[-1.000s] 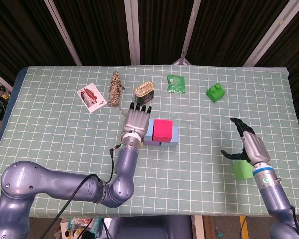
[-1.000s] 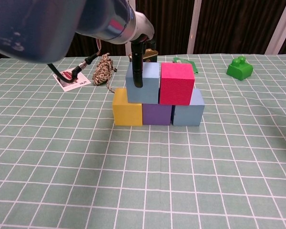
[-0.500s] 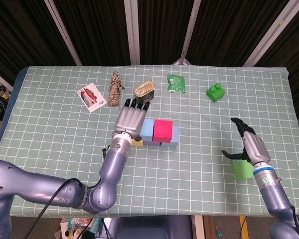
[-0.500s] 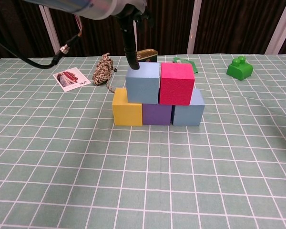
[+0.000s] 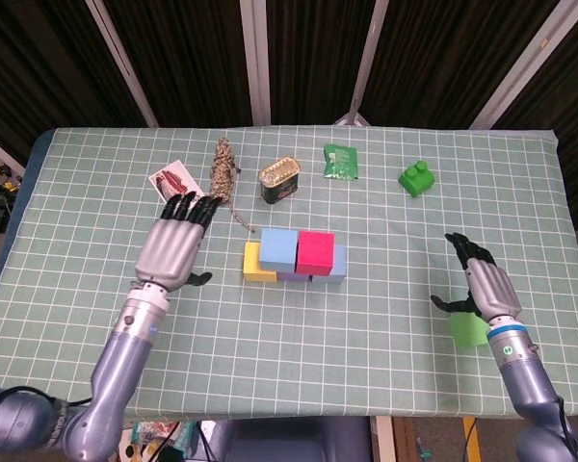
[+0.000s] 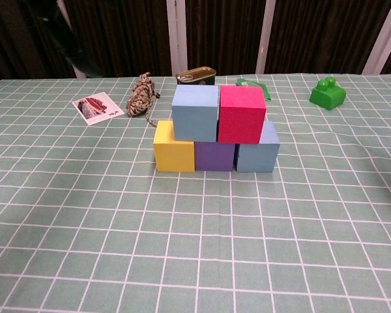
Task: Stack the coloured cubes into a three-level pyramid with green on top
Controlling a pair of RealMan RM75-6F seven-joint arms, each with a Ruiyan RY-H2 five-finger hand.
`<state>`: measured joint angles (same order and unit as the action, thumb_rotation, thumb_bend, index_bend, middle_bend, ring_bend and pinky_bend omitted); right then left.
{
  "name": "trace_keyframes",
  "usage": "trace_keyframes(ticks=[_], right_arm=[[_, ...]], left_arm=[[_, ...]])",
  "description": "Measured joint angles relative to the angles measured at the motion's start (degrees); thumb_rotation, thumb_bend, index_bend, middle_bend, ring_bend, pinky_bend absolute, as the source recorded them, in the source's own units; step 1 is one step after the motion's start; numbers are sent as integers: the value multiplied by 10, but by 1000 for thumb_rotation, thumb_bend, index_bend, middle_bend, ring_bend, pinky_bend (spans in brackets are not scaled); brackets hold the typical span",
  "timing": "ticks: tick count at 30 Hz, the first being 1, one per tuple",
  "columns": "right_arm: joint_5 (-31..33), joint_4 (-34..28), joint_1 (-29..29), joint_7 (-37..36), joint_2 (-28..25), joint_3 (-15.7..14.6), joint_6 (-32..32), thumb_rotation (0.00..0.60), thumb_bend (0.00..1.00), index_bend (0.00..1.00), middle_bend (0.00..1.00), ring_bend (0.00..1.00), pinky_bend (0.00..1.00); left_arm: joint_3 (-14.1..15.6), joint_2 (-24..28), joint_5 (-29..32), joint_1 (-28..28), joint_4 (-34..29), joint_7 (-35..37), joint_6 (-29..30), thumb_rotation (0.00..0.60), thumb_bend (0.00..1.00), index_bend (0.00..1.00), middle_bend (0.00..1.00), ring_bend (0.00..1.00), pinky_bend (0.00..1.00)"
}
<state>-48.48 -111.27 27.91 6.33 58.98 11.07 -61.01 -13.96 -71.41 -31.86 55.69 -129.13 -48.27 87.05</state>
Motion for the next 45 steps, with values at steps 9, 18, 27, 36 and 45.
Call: trace_keyframes(ticks=[9,18,27,36,45], right_arm=[[12,7,11,52,19,-16,-4,600,242,0,0,0,0],[7,9,23,102,30,-41,9,600,241,0,0,0,0],[-6,-9,27,133,6,-58,10,600,242,0,0,0,0],[-111,-21,3,124,-64,-93,18,600,241,0,0,0,0],[-216,21,-33,65,-90,-129,26,600,241,0,44,26,0]], left_arm=[[119,42,-188,-133,-4,118,32,600,66,26,73,18,42],[181,62,-320,-229,51,214,65,600,65,26,74,18,41],[195,84,-372,-269,68,262,70,600,66,26,73,18,42],[186,102,-412,-294,64,283,52,600,66,26,73,18,42],[173,102,-442,-315,55,275,41,600,66,26,73,18,42]])
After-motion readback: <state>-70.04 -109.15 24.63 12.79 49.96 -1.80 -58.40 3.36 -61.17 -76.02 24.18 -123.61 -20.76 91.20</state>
